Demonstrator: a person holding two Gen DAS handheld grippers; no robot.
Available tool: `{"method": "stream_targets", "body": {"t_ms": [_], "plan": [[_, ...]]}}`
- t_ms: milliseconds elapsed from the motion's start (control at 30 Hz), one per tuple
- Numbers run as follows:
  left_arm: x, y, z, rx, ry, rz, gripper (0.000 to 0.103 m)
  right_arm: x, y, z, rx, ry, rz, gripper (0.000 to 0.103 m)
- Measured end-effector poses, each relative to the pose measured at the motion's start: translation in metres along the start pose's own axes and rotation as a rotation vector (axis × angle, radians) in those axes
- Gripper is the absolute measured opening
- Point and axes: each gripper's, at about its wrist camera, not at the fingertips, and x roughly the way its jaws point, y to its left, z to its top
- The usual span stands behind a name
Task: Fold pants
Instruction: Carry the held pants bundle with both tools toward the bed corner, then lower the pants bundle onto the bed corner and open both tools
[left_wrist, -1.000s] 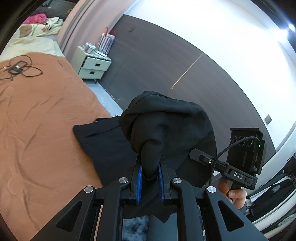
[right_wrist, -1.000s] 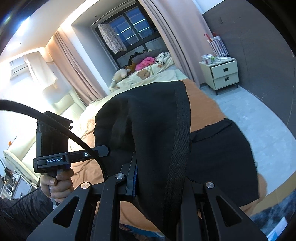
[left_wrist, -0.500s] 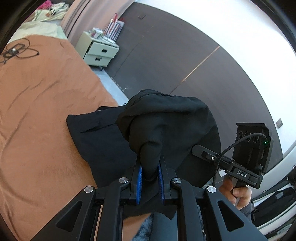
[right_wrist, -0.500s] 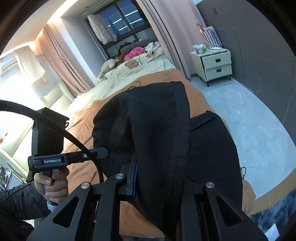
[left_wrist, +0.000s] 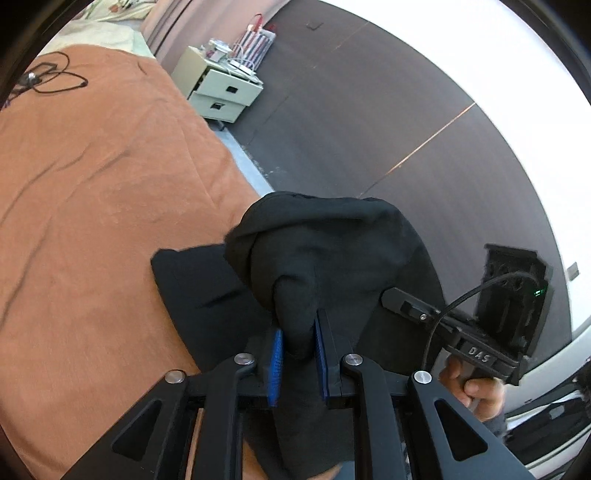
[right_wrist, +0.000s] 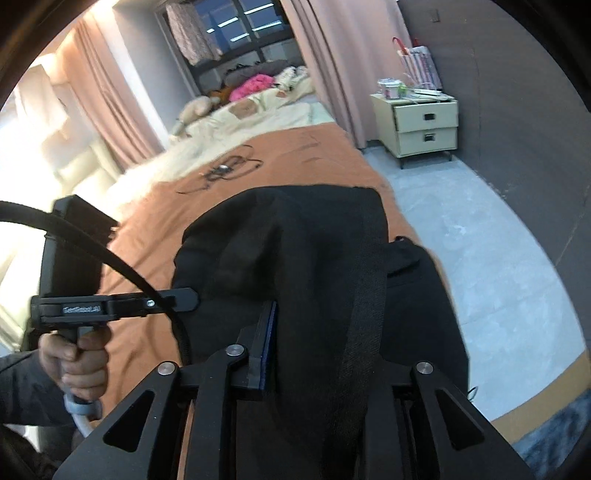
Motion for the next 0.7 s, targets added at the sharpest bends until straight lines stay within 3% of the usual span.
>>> {"method": "stream_targets", "body": {"t_ms": [67, 100, 233, 300, 333, 433, 467, 633, 700], "plan": [[0.010, 0.008, 0.001, -0.017, 0.027, 0.053, 0.039, 0.004, 0.003, 0.006, 0.005, 0.017, -0.127, 0.064], [0.013, 0.014, 0.000, -0.044, 0.032, 0.058, 0.040, 0.003, 0.003, 0.008, 0.011, 0.011, -0.181, 0.071], [0.015, 0.030, -0.014, -0.094, 0.045, 0.042, 0.040, -0.022, 0.006, 0.010, 0.050, -0.069, -0.255, 0.074], [0.015, 0.032, -0.021, -0.102, 0.054, 0.036, 0.040, -0.038, 0.015, 0.007, 0.038, -0.111, -0.241, 0.074], [0.015, 0.032, -0.025, -0.098, 0.056, 0.033, 0.040, -0.044, 0.018, 0.004, 0.037, -0.118, -0.227, 0.068], [0.017, 0.031, -0.030, -0.092, 0.054, 0.037, 0.040, -0.046, 0.023, -0.002, 0.045, -0.081, -0.180, 0.033], [0.019, 0.032, -0.030, -0.102, 0.059, 0.030, 0.040, -0.043, 0.025, -0.006, 0.048, -0.052, -0.164, 0.026], [0.028, 0.026, -0.041, -0.089, 0.086, 0.028, 0.038, -0.025, 0.029, -0.025, 0.027, 0.067, -0.181, 0.024], [0.029, 0.022, -0.048, -0.065, 0.100, 0.064, 0.036, -0.019, 0.024, -0.028, 0.053, 0.122, -0.206, 0.024]]}}
